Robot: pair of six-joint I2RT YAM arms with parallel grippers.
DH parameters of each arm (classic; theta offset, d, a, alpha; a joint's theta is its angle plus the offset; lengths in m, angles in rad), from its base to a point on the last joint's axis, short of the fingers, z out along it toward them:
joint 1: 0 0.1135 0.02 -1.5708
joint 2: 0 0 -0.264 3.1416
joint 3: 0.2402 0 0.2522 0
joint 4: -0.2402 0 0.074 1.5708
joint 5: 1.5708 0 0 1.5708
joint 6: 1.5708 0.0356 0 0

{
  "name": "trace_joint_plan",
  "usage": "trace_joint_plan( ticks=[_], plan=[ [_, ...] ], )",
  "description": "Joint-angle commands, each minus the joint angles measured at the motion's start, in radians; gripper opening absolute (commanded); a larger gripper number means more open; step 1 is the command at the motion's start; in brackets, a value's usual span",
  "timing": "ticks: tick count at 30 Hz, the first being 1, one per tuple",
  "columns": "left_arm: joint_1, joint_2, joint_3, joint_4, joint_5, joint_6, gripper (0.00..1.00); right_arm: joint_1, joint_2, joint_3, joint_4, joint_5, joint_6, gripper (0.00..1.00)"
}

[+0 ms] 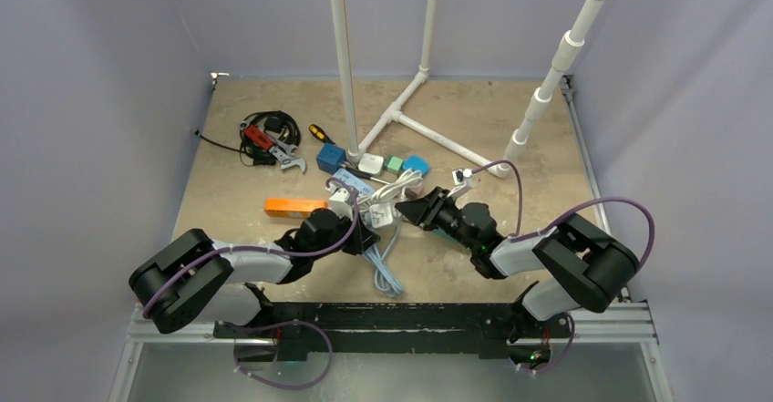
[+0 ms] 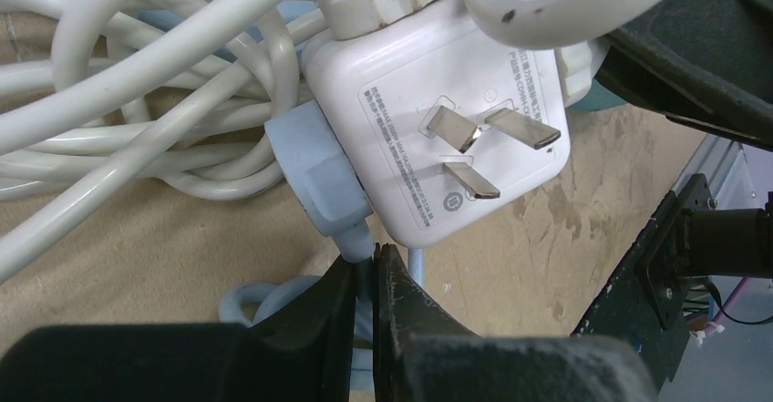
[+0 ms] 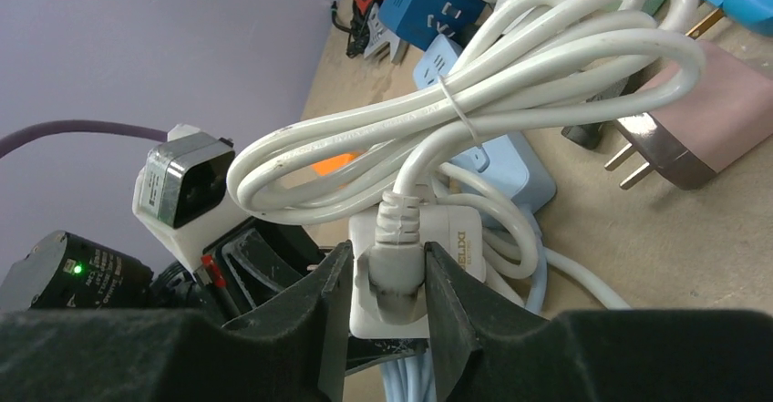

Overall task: Pull the plug off the socket
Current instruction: Remove the plug from the socket.

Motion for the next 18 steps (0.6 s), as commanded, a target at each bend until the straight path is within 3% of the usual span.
trace_joint_plan(
  ticks=[1,6,12,18],
  plan=[
    [-0.003,0.023,-0.043,-0.103,0.019,0.003,0.0,0.044,0.027,0.038,0.065,0.047,0.035,0.33],
    [-0.004,0.021,-0.061,-0.098,-0.012,-0.019,0.0,0.047,0.024,0.067,-0.016,0.101,0.021,0.0],
    [-0.001,0.002,-0.074,-0.146,-0.082,-0.025,0.0,0.01,-0.124,0.097,-0.195,0.148,-0.061,0.0],
    [0.0,-0.041,-0.073,-0.227,-0.137,-0.003,0.0,-0.128,-0.259,0.138,-0.325,0.091,-0.166,0.0]
  ],
)
